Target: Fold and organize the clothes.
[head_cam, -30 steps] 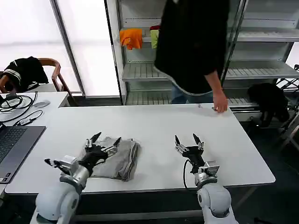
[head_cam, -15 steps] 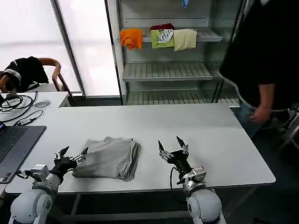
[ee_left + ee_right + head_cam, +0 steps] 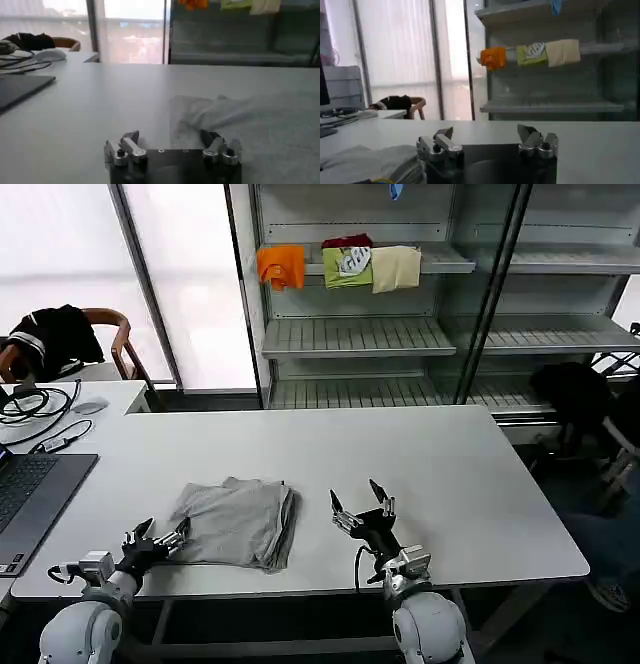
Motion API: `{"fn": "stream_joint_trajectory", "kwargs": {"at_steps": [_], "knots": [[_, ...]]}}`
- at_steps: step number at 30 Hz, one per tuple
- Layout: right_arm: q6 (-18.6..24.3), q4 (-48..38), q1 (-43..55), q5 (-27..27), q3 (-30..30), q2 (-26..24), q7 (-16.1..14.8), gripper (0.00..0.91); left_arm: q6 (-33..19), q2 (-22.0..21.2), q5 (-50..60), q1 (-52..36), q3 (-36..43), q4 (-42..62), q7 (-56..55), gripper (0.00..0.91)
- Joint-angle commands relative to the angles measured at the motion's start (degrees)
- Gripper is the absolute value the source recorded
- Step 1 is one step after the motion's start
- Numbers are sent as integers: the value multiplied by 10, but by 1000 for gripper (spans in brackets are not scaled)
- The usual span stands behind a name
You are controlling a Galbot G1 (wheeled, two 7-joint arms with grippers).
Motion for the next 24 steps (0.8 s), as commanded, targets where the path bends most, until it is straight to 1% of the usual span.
{"fn": "stream_joint_trajectory", "kwargs": {"at_steps": [1, 3, 4, 6, 8, 9, 10, 11, 12, 13, 14, 16, 21, 24], "knots": [[2, 3, -5, -11, -9, 1, -6, 907, -16, -13, 3, 2, 14, 16, 6, 10], [10, 8, -10, -23, -13, 2, -13, 907, -19, -16, 3, 2, 18, 14, 6, 10], [23, 11, -14, -42, -17, 3, -14, 907, -20, -18, 3, 2, 19, 14, 6, 10], [75, 17, -26, -73, -24, 5, -26, 907, -22, -19, 2, 3, 20, 14, 7, 10], [143, 16, -34, -125, -26, 9, -41, 907, -22, -20, 1, 3, 21, 15, 7, 10], [157, 13, -34, -148, -26, 10, -44, 907, -22, -20, 1, 3, 21, 15, 7, 10], [188, 6, -37, -191, -27, 10, -51, 907, -23, -19, 0, 3, 21, 16, 7, 10], [200, 3, -38, -224, -28, 9, -53, 907, -22, -19, -1, 3, 20, 16, 7, 10], [203, 1, -39, -228, -30, 7, -55, 907, -23, -18, -1, 3, 20, 16, 7, 10], [208, -3, -39, -266, -32, 6, -58, 907, -23, -18, -3, 4, 20, 16, 7, 10], [211, -6, -39, -289, -33, 5, -61, 907, -23, -17, -3, 4, 19, 16, 7, 10], [214, -9, -38, -317, -36, 5, -63, 907, -22, -17, -4, 4, 18, 15, 7, 10], [212, -12, -34, -331, -40, 12, -60, 907, -27, -19, -7, 4, 17, 12, 5, 10], [197, -11, -28, -316, -35, 14, -50, 907, -33, -19, -11, 4, 14, 1, 3, 0]]}}
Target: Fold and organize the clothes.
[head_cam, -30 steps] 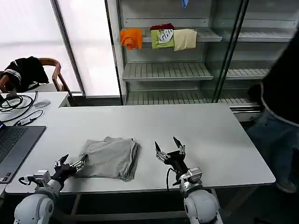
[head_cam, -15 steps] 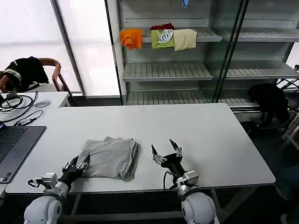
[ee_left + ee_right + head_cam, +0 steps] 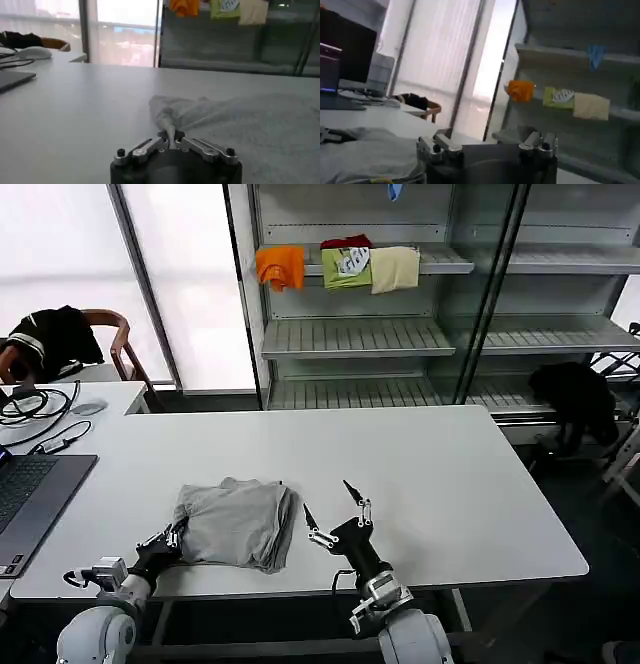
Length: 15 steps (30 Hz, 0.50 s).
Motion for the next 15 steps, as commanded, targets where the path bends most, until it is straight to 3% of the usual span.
{"fn": "stream_joint_trajectory", "kwargs": {"at_steps": [1, 9, 15], "knots": [[31, -4, 3, -83, 2, 4, 3, 907, -10, -3, -5, 0, -3, -12, -5, 0], [-87, 23, 30, 75, 37, 6, 47, 907, -1, 10, -11, -8, -20, -40, -3, 0], [-166, 2, 57, 242, 87, 19, 124, 907, 1, 16, -5, -8, -29, -53, -2, 0]]}}
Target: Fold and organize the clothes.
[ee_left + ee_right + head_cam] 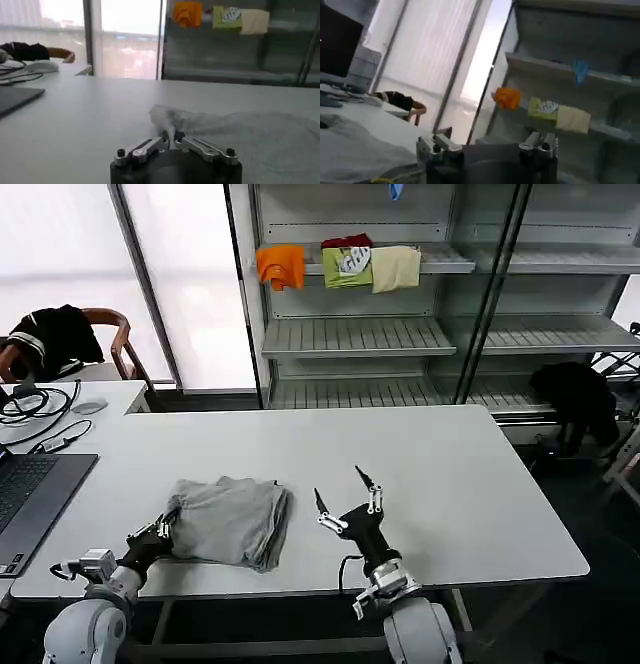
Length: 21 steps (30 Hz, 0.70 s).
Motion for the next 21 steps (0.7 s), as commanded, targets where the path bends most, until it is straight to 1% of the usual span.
{"fn": "stream_joint_trajectory", "kwargs": {"at_steps": [1, 2, 3, 4, 8, 12, 14, 17, 21], "knots": [[-125, -18, 35, 225, 68, 8, 97, 907, 3, 6, 5, -2, -10, -28, 0, 0], [-137, -24, 38, 241, 81, 7, 105, 907, 7, 6, 11, -5, -12, -32, 0, 10], [-146, -30, 39, 257, 94, 5, 107, 907, 11, 7, 14, -6, -13, -37, 0, 0], [-152, -31, 40, 258, 102, 5, 108, 907, 18, 9, 15, -7, -15, -44, -1, 10], [-166, -35, 35, 254, 129, -3, 98, 907, 34, 15, 32, -18, -20, -64, -2, 0], [-165, -31, 26, 248, 141, -11, 85, 907, 42, 28, 68, -35, -31, -72, 2, 10], [-162, -29, 22, 247, 144, -16, 82, 907, 44, 41, 83, -43, -42, -71, 8, 0], [-160, -23, 18, 245, 147, -22, 77, 907, 44, 70, 102, -49, -63, -68, 21, 0], [-155, -9, 12, 241, 145, -32, 68, 907, 44, 135, 147, -53, -99, -68, 34, 0]]}}
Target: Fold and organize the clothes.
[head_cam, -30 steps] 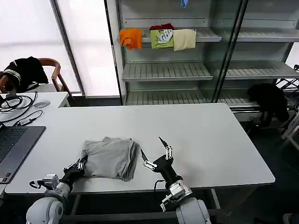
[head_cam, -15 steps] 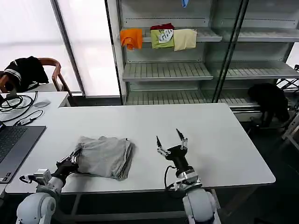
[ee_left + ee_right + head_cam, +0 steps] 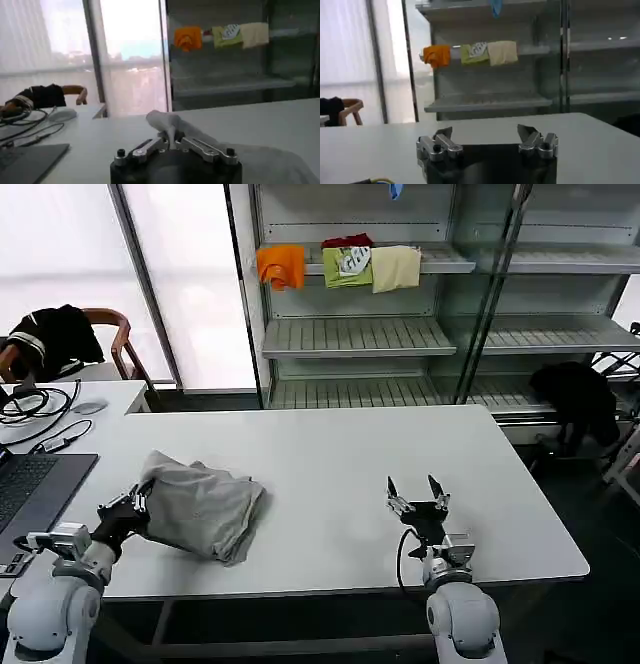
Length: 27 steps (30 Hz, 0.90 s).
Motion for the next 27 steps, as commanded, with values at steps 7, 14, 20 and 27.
{"fn": "stream_joint_trajectory", "kwargs": {"at_steps": [7, 14, 20, 27], "knots": [[-30, 20, 0, 11, -17, -29, 5, 907, 28, 187, 109, -25, -124, -34, 35, 10], [-33, 23, 7, -21, -45, -20, 15, 907, 33, 191, 138, -7, -90, -102, 46, 10], [-65, 31, 6, -37, -47, -24, 28, 907, -7, 55, 305, 38, 131, -106, 34, 10], [-99, 37, 10, -56, -44, -26, 31, 907, -33, -96, 401, 35, 312, -17, -16, 20]]}}
